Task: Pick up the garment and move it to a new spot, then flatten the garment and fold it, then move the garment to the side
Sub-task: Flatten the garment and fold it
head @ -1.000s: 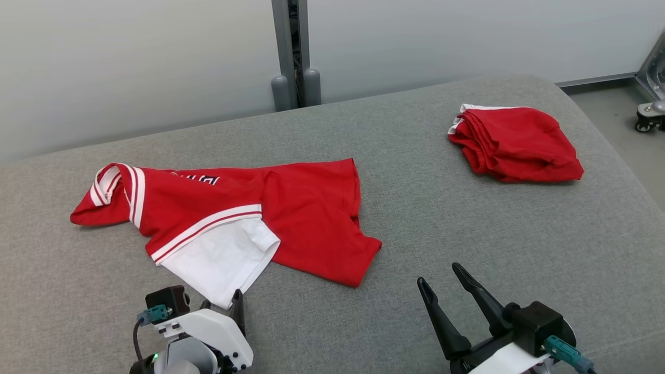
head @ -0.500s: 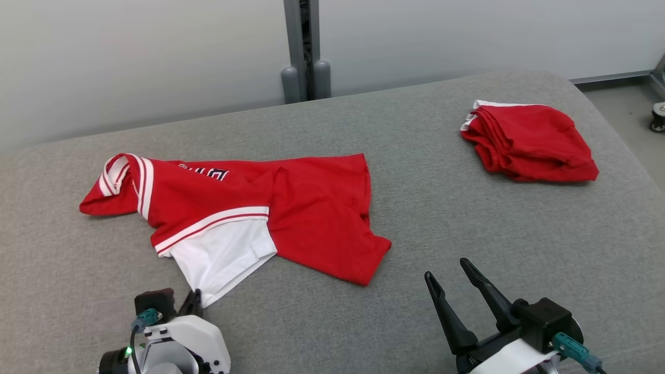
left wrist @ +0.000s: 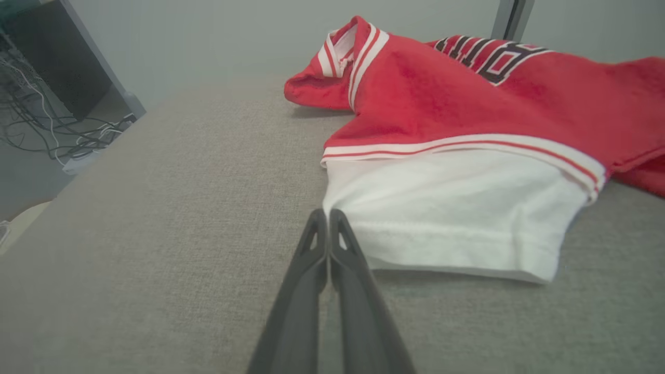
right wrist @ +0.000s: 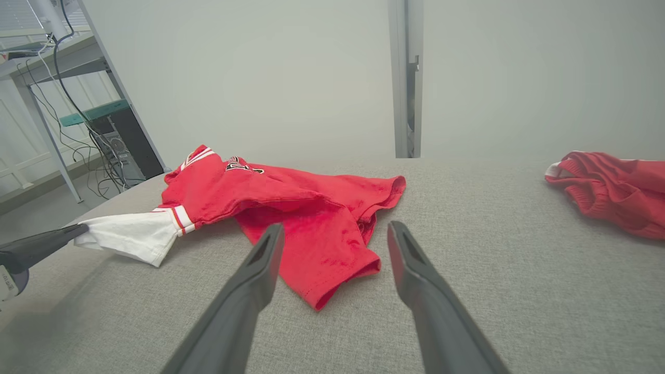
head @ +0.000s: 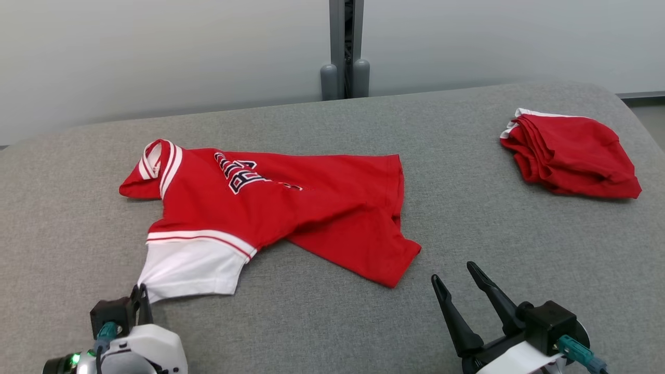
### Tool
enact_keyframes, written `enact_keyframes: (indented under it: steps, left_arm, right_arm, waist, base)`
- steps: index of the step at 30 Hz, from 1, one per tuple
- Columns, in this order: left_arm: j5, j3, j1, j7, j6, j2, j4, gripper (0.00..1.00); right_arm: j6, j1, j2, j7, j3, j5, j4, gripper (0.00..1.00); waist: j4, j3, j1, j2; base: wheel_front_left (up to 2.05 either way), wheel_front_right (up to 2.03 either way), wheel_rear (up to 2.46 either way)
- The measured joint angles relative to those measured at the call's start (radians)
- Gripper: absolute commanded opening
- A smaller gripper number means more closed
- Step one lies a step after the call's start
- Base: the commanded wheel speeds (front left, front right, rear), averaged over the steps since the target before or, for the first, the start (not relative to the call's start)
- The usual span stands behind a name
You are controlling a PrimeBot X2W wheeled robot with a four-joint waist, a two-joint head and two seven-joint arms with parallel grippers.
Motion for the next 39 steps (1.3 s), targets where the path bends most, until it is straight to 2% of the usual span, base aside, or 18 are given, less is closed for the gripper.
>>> enact_keyframes:
  steps: [12, 15, 16, 17, 18, 29, 34, 39]
  left_arm:
    - [-0.016, 0.043, 0.135, 0.034, 0.099, 0.024, -0.137, 0.0]
    - [-0.04, 0.052, 0.149, 0.043, 0.1, 0.013, -0.18, 0.0]
    - [-0.05, 0.052, 0.155, 0.047, 0.096, 0.005, -0.196, 0.33]
    - [-0.061, 0.054, 0.159, 0.047, 0.09, -0.004, -0.211, 0.97]
    - [-0.074, 0.057, 0.164, 0.051, 0.087, -0.011, -0.228, 1.0]
    - [-0.101, 0.068, 0.304, 0.034, 0.12, -0.043, -0.472, 1.0]
    - [-0.047, 0.072, 0.325, 0.011, 0.14, -0.039, -0.546, 1.0]
    - [0.036, 0.087, 0.335, 0.001, 0.136, -0.042, -0.595, 1.0]
  right_arm:
    - [0.0, 0.001, -0.002, 0.0, -0.002, -0.002, 0.01, 1.0]
    - [0.0, 0.001, 0.0, 0.0, -0.004, -0.002, 0.01, 1.0]
    - [0.0, 0.001, 0.0, 0.0, -0.005, -0.002, 0.01, 1.0]
    - [0.0, 0.002, 0.001, 0.0, -0.005, -0.002, 0.01, 1.0]
    - [0.0, 0.002, 0.002, 0.0, -0.005, -0.002, 0.011, 1.0]
    - [0.0, 0.017, 0.017, 0.0, -0.022, -0.004, 0.0, 1.0]
    - [0.0, 0.022, 0.026, 0.0, -0.031, -0.011, -0.004, 1.0]
    - [0.0, 0.028, 0.035, 0.0, -0.039, -0.018, 0.001, 1.0]
  waist:
    - [0.003, 0.001, 0.0, 0.0]
    - [0.002, 0.004, -0.0001, 0.0]
    - [0.002, 0.005, -0.0001, 0.0]
    - [0.002, 0.005, 0.0, 0.0]
    - [0.001, 0.005, 0.0, 0.0]
    - [-0.015, -0.038, 0.0, 0.0]
    - [-0.015, -0.058, 0.0, 0.0]
    - [-0.014, -0.083, 0.0, 0.0]
  base:
    - [0.0, 0.0, 0.0]
    - [0.0, 0.0, 0.0]
    - [0.0, 0.0, 0.0]
    - [0.0, 0.0, 0.0]
    - [0.0, 0.0, 0.0]
    - [0.0, 0.0, 0.0]
    - [0.0, 0.0, 0.0]
    - [0.0, 0.0, 0.0]
